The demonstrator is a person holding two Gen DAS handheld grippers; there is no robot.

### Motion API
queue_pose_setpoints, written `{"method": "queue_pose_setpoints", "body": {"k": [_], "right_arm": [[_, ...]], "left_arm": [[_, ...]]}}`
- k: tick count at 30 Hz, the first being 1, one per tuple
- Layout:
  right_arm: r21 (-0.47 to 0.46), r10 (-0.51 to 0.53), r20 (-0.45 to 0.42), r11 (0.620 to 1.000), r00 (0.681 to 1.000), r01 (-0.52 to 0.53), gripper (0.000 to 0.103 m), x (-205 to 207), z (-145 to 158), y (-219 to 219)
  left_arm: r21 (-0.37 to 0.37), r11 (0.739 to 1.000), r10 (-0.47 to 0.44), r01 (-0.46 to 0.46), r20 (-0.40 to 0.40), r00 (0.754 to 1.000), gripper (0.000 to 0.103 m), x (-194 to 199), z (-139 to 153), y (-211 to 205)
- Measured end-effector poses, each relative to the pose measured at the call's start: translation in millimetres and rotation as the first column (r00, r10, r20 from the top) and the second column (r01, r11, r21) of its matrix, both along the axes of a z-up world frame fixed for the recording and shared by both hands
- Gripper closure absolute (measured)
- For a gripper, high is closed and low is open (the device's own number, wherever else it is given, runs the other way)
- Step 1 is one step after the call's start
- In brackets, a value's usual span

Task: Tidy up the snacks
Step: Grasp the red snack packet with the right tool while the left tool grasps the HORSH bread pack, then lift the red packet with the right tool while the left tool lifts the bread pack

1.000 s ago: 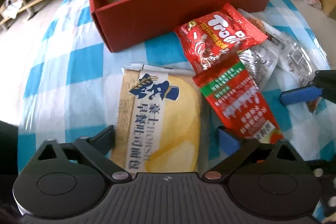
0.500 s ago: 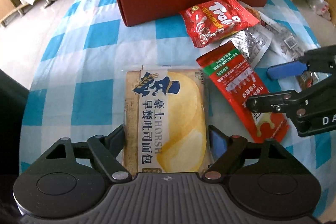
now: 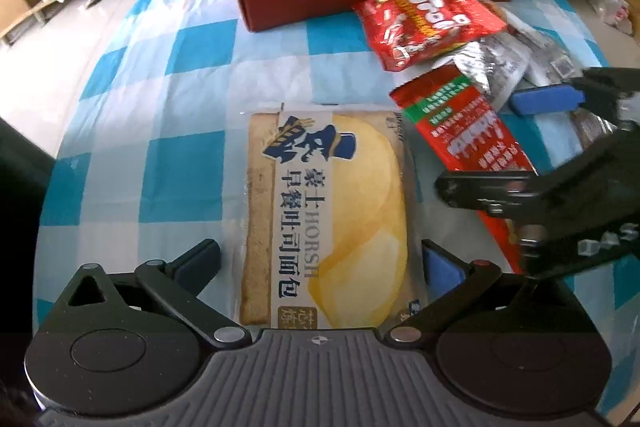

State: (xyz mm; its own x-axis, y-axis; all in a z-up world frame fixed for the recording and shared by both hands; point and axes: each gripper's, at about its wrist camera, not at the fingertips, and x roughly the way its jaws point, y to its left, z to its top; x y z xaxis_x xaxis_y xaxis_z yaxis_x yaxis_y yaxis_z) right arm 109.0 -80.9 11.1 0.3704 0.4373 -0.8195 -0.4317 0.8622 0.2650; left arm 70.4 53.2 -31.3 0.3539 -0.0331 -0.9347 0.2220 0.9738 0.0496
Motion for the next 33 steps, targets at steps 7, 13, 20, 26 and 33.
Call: {"method": "queue_pose_setpoints", "body": {"k": [7, 13, 20, 26, 33], "right_arm": [[-0.107, 0.033, 0.014, 0.994, 0.999, -0.031, 0.016, 0, 4, 8], [-0.158, 0.091, 0.046, 0.984, 0.995, -0.083, 0.054, -20, 12, 8], [-0.056, -0.009, 0.02, 0.998, 1.0, 0.01, 0.072, -25, 24, -18], [-0.005, -0.05, 0.01, 0.999, 0.999, 0.051, 0.086, -18, 25, -32], [0.033, -0.059, -0.058, 0.998, 0.997, 0.061, 0.066, -17, 19, -37]], "left_arm": [[-0.003, 1.0, -0.008, 0.008, 0.001, 1.0, 0.0, -2, 1, -2], [-0.011, 1.0, -0.011, 0.011, -0.002, 1.0, 0.006, -1, 4, -3], [-0.047, 0.999, 0.026, -0.026, -0.001, 1.0, 0.021, 3, 13, 1], [-0.109, 0.988, 0.113, -0.113, -0.005, 0.994, 0.024, 10, 18, 7], [-0.117, 0.98, 0.163, -0.161, 0.007, 0.987, 0.024, 11, 22, 11]]}}
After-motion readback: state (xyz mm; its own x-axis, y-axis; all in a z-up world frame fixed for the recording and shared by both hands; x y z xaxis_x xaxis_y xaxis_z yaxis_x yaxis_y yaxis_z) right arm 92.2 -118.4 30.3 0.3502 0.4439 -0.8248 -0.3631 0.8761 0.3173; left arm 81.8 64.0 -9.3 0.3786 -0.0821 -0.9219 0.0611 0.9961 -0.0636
